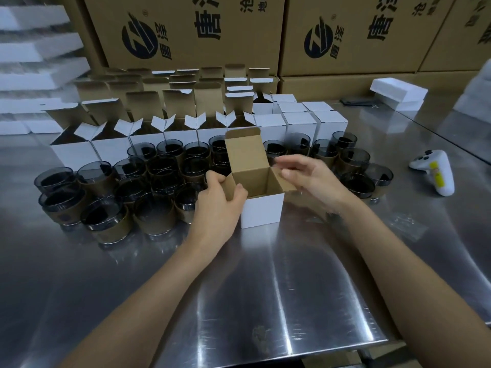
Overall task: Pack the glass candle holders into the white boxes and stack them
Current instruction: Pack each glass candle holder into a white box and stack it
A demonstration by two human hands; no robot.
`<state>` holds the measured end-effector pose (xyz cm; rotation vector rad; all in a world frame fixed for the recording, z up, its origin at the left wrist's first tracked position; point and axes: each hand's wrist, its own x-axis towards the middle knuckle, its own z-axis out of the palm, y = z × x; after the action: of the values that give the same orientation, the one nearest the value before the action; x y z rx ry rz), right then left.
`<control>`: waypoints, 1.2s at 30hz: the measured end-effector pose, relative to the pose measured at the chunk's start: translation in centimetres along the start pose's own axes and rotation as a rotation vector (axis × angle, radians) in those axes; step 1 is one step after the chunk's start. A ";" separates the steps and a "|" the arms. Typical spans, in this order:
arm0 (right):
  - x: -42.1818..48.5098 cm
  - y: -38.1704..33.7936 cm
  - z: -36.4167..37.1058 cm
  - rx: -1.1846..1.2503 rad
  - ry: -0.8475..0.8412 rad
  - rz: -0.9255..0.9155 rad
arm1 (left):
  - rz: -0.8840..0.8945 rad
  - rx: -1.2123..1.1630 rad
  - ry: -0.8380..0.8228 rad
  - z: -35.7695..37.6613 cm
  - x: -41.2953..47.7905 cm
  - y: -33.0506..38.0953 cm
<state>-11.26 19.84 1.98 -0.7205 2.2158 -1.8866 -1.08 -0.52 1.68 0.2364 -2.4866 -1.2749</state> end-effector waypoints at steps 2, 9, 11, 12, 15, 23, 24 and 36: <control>0.2 0.6 0.1 -0.259 0.321 -0.163 | -0.005 -0.041 0.014 0.2 -0.1 -0.1; 0.8 1.9 0.4 -0.833 0.362 -0.096 | -0.022 -0.143 0.064 0.6 -0.2 -0.1; 0.9 1.7 0.7 -0.842 0.364 -0.079 | -0.021 -0.188 0.073 0.7 -0.2 -0.1; 0.8 1.6 0.8 -0.840 0.376 -0.085 | -0.017 -0.207 0.078 0.7 -0.2 -0.1; 0.7 1.3 0.7 -0.846 0.436 -0.089 | 0.029 -0.228 0.108 0.8 -0.2 0.0; 0.4 0.5 0.7 -0.769 0.489 -0.032 | 0.172 -0.303 0.264 0.3 -0.5 0.4; 0.4 -0.1 0.7 -0.651 0.530 -0.024 | 0.184 -0.300 0.269 0.3 -0.4 0.4; -2.8 -8.4 3.1 0.157 0.530 -0.289 | 0.183 -0.240 0.218 0.8 -0.5 0.3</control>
<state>-5.31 17.52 8.85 -0.5895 2.2976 -2.6189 -0.93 0.38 1.40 0.0811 -2.0994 -1.3750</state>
